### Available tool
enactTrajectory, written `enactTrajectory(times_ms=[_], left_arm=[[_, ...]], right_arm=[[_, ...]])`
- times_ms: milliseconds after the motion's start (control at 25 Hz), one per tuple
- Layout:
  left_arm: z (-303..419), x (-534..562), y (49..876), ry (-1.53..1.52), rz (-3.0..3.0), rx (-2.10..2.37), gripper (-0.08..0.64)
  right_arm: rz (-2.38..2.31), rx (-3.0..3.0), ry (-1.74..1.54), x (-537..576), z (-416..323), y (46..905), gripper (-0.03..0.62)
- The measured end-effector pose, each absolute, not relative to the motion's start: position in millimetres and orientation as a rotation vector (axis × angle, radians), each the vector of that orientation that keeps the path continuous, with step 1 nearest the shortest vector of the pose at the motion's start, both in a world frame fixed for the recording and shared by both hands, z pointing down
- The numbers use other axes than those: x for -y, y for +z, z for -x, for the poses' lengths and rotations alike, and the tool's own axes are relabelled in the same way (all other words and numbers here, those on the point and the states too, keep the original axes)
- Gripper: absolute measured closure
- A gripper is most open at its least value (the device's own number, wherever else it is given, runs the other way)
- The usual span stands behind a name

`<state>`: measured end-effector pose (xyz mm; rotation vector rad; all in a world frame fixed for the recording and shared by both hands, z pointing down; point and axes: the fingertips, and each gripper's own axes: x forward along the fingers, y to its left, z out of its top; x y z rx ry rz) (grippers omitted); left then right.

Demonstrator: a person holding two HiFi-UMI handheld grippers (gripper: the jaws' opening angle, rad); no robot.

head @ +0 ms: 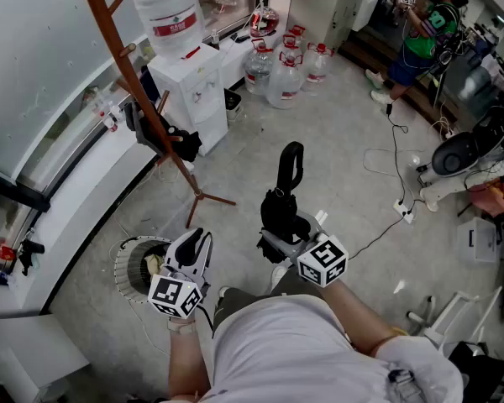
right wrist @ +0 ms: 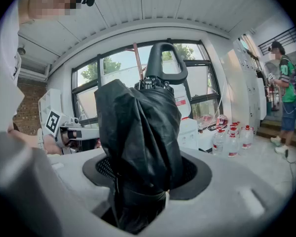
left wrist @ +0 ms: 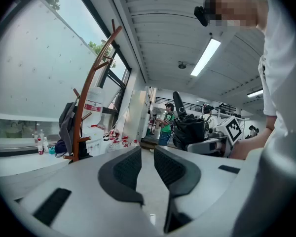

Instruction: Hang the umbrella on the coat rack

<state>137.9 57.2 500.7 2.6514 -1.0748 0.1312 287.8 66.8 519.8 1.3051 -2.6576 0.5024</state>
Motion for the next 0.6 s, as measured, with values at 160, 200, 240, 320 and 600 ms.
enactTrajectory(times_ms=[160,200,240,320,600], left_arm=[[-158.0,-62.6,502.6,0.164,-2.646,1.073,0.497],[-161.9,-63.1,503.3,0.169,-2.643,1.077,0.497],[-165.0,-63.4,503.6,0.172,-2.640,1.083,0.497],[-169.5,-63.7,504.2,0.176,-2.633,1.099,0.497],[-181.9,-66.2,511.7,0.193,-2.576,1.176,0.497]], right_arm=[[-1.251,2.671,0.530,-74.4,-300.7,525.5,0.319],[-1.236,2.672,0.527,-75.2,-303.0,527.1,0.319],[-1.222,2.674,0.521,-75.5,-304.5,528.5,0.319],[-1.191,2.680,0.502,-74.8,-305.7,530.2,0.319],[-1.052,2.729,0.486,-67.0,-309.9,532.1,0.319]])
